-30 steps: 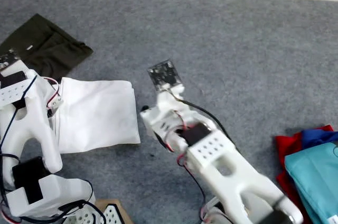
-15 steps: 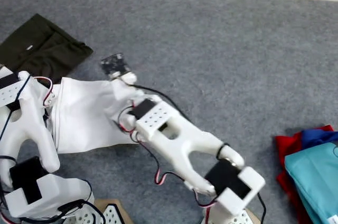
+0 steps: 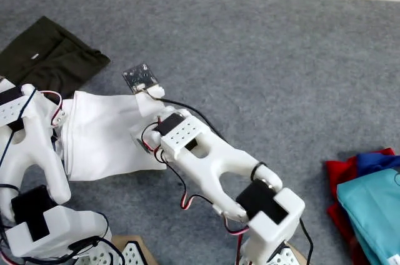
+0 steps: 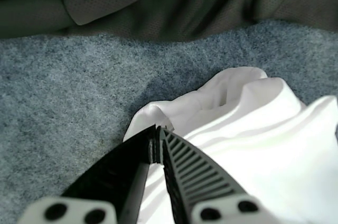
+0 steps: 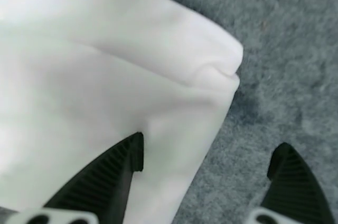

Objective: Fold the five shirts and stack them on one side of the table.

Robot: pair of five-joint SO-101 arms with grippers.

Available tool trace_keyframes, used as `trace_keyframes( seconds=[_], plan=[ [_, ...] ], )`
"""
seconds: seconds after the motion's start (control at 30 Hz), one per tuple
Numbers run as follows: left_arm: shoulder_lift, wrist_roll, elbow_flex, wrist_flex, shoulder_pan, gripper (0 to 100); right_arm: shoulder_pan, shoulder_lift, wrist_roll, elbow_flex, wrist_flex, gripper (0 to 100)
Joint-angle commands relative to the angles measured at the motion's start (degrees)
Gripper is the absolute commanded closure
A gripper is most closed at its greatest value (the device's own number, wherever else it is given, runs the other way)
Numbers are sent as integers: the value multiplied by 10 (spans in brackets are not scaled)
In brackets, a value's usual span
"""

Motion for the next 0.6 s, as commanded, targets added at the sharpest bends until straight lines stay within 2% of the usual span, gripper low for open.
trace_keyframes(
  seconds=[0.0,0.3,0.57],
  plan=[
    [-2,4,-17,6,-5,989,-18,19,-7,-25,0,634],
    [-2,4,-17,5,-5,989,-21,97,-7,-106,-3,652],
    [-2,4,-17,4,-5,990,-29,124,-7,-140,-3,920]
  ],
)
